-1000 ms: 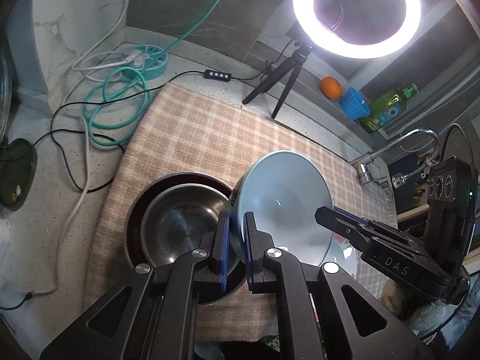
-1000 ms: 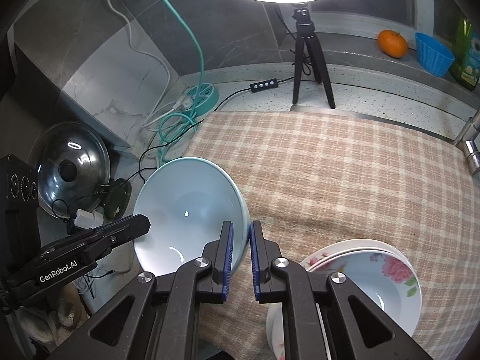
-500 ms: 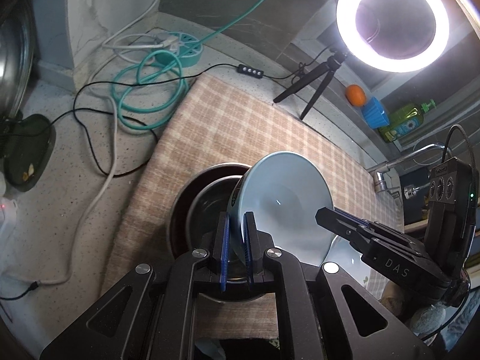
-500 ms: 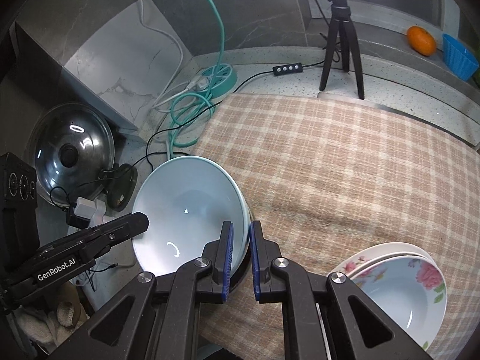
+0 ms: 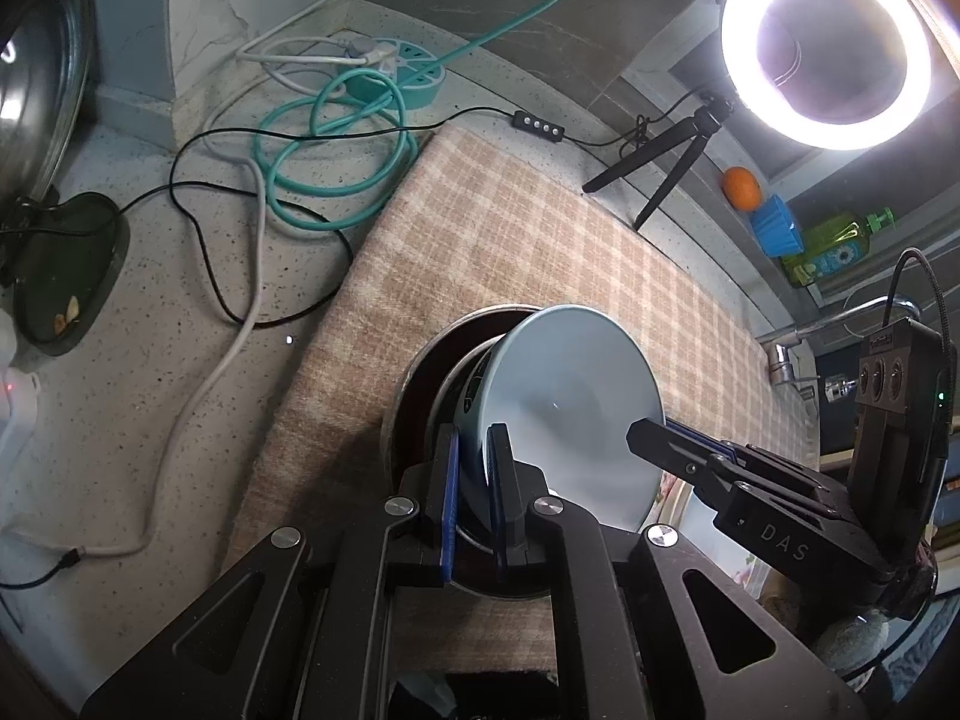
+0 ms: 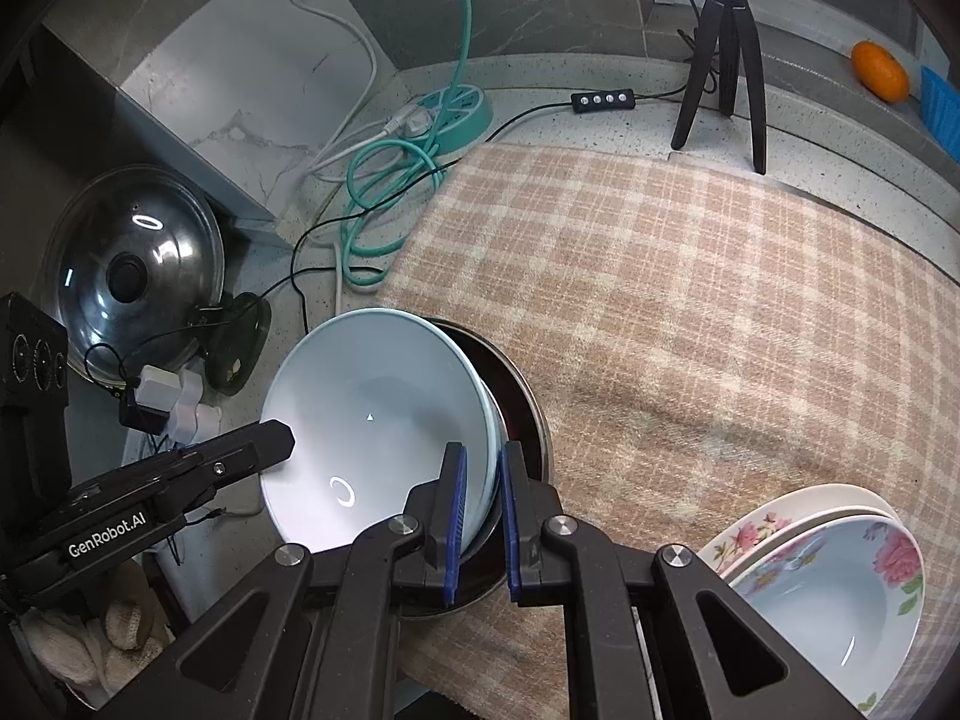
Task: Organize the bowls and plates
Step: 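Lower the white bowl into the nested steel bowls, then open both grippers to release the white bowl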
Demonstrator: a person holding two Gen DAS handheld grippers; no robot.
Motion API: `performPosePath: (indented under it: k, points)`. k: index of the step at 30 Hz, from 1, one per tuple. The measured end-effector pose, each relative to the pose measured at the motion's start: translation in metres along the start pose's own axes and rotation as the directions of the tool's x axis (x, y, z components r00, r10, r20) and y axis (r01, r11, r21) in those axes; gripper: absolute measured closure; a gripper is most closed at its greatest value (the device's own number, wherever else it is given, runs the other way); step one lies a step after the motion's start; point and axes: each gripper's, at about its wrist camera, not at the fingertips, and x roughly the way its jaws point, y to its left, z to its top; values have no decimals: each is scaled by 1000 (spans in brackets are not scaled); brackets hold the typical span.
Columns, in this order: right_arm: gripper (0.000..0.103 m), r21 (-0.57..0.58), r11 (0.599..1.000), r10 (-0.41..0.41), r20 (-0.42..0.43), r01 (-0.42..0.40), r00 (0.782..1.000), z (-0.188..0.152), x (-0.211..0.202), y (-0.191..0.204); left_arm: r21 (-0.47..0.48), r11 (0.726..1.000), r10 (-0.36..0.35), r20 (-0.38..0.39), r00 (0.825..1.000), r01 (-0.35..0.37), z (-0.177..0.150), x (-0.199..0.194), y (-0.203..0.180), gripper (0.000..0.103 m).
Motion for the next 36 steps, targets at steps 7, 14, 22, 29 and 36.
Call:
performPosePath:
  k: [7, 14, 22, 29, 36]
  points:
    - [93, -7, 1000, 9, -22, -9, 1000, -3, 7, 2, -5, 1000, 14, -13, 1000, -14, 0, 4, 5, 96]
    - [90, -4, 1000, 7, -32, -7, 999, -3, 12, 2, -10, 1000, 18, -23, 1000, -18, -1, 8, 4, 96]
    - [88, 1, 1000, 14, -10, -14, 1000, -5, 7, 0, 8, 999, 37, -4, 999, -37, -1, 5, 1, 96]
    - [86, 7, 1000, 25, 33, -25, 999, -5, -10, -4, 24, 998, 53, 30, 998, -54, -1, -5, -1, 96]
    - [78, 7, 1000, 18, 103, -19, 995, -11, -29, -8, 33, 996, 85, 105, 991, -89, -5, -23, 0, 95]
